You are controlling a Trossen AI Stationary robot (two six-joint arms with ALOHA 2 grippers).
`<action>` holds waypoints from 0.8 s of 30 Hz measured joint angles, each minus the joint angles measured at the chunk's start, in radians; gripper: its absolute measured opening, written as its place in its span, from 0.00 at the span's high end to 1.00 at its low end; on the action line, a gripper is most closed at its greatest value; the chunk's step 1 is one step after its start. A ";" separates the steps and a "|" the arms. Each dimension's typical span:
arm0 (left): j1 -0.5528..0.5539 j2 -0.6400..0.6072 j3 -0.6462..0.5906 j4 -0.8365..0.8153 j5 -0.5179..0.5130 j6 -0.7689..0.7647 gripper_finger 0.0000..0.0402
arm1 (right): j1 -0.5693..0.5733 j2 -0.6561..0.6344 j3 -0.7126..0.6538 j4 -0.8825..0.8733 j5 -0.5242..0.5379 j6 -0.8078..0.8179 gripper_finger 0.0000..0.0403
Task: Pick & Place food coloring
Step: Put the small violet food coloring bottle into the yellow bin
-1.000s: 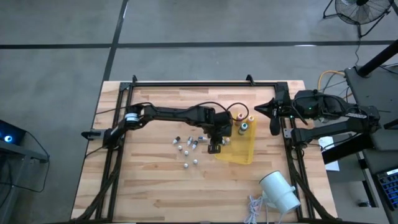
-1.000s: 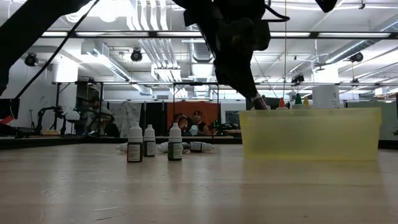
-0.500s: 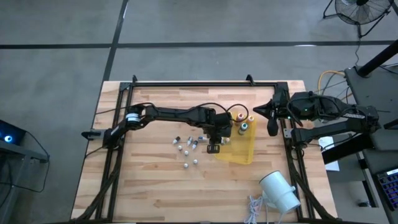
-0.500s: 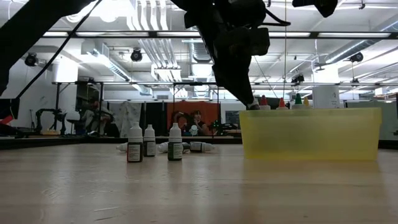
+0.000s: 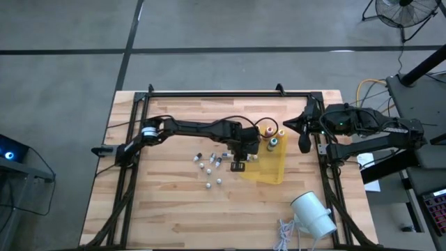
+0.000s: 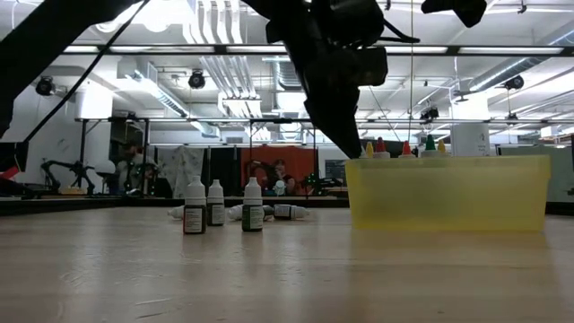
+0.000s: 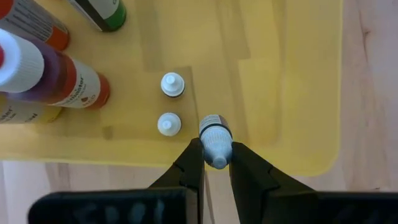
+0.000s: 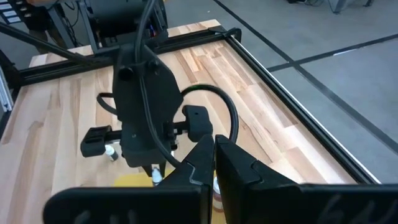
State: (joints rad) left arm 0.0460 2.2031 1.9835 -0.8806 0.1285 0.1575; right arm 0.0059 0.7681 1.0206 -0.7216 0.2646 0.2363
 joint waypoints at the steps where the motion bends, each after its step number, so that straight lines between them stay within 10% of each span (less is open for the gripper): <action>1: 0.000 0.004 0.000 0.000 0.000 0.000 0.92 | 0.000 0.000 0.000 0.000 0.000 0.000 0.98; 24: 0.001 0.009 -0.002 -0.001 0.001 0.000 0.91 | 0.000 0.000 0.000 0.001 -0.001 -0.004 0.98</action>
State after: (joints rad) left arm 0.0467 2.2120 1.9820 -0.8814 0.1291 0.1574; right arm 0.0059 0.7681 1.0203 -0.7204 0.2638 0.2325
